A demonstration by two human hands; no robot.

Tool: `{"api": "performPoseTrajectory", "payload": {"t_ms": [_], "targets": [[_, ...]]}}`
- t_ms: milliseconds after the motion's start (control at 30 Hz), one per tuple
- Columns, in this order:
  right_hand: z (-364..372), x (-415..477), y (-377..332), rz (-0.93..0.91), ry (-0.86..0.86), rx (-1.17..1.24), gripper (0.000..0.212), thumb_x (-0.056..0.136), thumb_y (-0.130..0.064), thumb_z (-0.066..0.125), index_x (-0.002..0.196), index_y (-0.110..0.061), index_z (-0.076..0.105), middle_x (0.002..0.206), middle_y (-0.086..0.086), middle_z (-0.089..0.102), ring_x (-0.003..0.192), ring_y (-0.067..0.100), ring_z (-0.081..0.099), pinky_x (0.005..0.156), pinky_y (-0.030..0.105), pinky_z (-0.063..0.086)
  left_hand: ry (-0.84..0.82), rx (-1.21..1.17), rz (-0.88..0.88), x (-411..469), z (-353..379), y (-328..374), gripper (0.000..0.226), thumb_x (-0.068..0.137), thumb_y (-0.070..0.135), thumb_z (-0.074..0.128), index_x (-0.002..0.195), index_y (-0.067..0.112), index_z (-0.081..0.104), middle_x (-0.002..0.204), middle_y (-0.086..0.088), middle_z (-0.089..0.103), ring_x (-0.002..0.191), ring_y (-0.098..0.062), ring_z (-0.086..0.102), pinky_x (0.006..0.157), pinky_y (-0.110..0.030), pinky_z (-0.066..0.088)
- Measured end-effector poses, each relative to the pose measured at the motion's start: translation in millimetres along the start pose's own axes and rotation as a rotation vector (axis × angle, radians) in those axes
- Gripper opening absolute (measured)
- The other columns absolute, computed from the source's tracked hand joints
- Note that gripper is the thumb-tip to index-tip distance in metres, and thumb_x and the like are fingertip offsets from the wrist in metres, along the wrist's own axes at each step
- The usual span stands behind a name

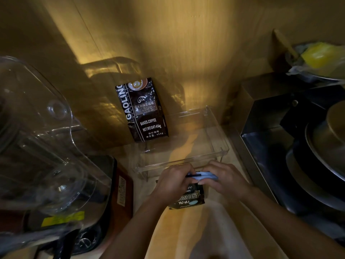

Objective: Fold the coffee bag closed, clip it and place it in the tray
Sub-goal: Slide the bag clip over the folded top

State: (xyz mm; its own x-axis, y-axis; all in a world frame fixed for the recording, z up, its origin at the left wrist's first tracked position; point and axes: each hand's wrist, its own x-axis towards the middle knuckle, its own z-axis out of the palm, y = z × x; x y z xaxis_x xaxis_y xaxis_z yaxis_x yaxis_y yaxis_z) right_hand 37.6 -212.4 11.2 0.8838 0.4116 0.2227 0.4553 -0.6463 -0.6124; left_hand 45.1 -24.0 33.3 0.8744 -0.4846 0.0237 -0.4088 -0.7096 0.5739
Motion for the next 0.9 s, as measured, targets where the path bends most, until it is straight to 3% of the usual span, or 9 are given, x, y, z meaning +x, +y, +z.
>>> {"api": "performPoseTrajectory", "payload": {"t_ms": [100,200,333,400,467,567,667,767,900], "targets": [[-5,-2,5,0.097,0.008,0.03,0.023,0.074,-0.031,0.072,0.088,-0.014,0.064,0.079,-0.008,0.053,0.068,0.012,0.053,0.059,0.025,0.04,0.002,-0.022,-0.04,-1,2,-1,0.011,0.083,0.02,0.06,0.094,0.017,0.06,0.095,-0.006,0.07,0.086,-0.023,0.06,0.076,-0.043,0.049],[-10,-9,16,0.228,0.022,0.093,0.022,0.071,-0.028,0.074,0.087,-0.016,0.065,0.074,-0.014,0.052,0.067,0.008,0.052,0.058,0.017,0.039,0.039,-0.071,-0.129,0,0,-6,0.01,0.081,0.022,0.063,0.091,0.021,0.062,0.095,-0.001,0.07,0.086,-0.019,0.061,0.076,-0.039,0.049],[-10,-15,25,0.352,0.098,0.303,0.02,0.068,-0.012,0.077,0.084,-0.013,0.067,0.079,0.007,0.062,0.067,0.019,0.056,0.058,0.016,0.043,0.063,-0.132,-0.194,1,-3,-8,0.011,0.078,0.022,0.068,0.088,0.021,0.065,0.094,0.002,0.071,0.083,-0.015,0.061,0.074,-0.031,0.047],[-9,-14,24,0.386,0.104,0.4,0.021,0.068,-0.009,0.076,0.082,-0.02,0.066,0.084,0.01,0.062,0.073,0.025,0.06,0.065,0.027,0.05,0.052,-0.148,-0.201,2,-3,-8,0.009,0.077,0.021,0.068,0.086,0.021,0.066,0.095,0.003,0.071,0.084,-0.013,0.061,0.073,-0.029,0.047],[-8,-14,24,0.394,0.097,0.456,0.024,0.069,-0.007,0.074,0.08,-0.026,0.064,0.083,0.006,0.062,0.076,0.026,0.061,0.067,0.035,0.052,0.034,-0.175,-0.216,3,-4,-8,0.004,0.077,0.02,0.068,0.081,0.021,0.066,0.094,0.004,0.071,0.083,-0.011,0.06,0.069,-0.024,0.044],[-8,-12,22,0.388,0.073,0.475,0.026,0.069,-0.008,0.074,0.077,-0.03,0.063,0.08,-0.001,0.06,0.075,0.025,0.06,0.065,0.036,0.051,-0.018,-0.19,-0.237,6,-7,-6,0.005,0.078,0.022,0.067,0.074,0.024,0.065,0.092,0.003,0.071,0.083,-0.012,0.06,0.07,-0.027,0.045],[-2,-6,16,0.354,0.061,0.455,0.024,0.068,-0.008,0.076,0.077,-0.028,0.065,0.075,-0.007,0.057,0.07,0.011,0.056,0.063,0.022,0.044,-0.018,-0.131,-0.231,9,-3,1,0.005,0.079,0.025,0.066,0.074,0.025,0.065,0.091,0.003,0.072,0.083,-0.013,0.06,0.07,-0.031,0.045],[10,1,4,0.301,0.04,0.472,0.015,0.069,-0.005,0.074,0.078,-0.014,0.068,0.073,-0.008,0.052,0.069,-0.005,0.049,0.061,0.011,0.037,0.014,-0.105,-0.239,10,3,6,0.006,0.079,0.027,0.066,0.074,0.024,0.064,0.088,0.002,0.072,0.08,-0.015,0.06,0.069,-0.032,0.045],[20,5,-4,0.317,0.09,0.52,0.018,0.068,-0.005,0.074,0.075,-0.019,0.067,0.084,-0.009,0.051,0.089,0.01,0.05,0.074,0.021,0.039,0.021,-0.138,-0.265,7,3,3,0.011,0.078,0.027,0.067,0.07,0.024,0.061,0.089,0.0,0.072,0.081,-0.017,0.061,0.073,-0.038,0.048]]}}
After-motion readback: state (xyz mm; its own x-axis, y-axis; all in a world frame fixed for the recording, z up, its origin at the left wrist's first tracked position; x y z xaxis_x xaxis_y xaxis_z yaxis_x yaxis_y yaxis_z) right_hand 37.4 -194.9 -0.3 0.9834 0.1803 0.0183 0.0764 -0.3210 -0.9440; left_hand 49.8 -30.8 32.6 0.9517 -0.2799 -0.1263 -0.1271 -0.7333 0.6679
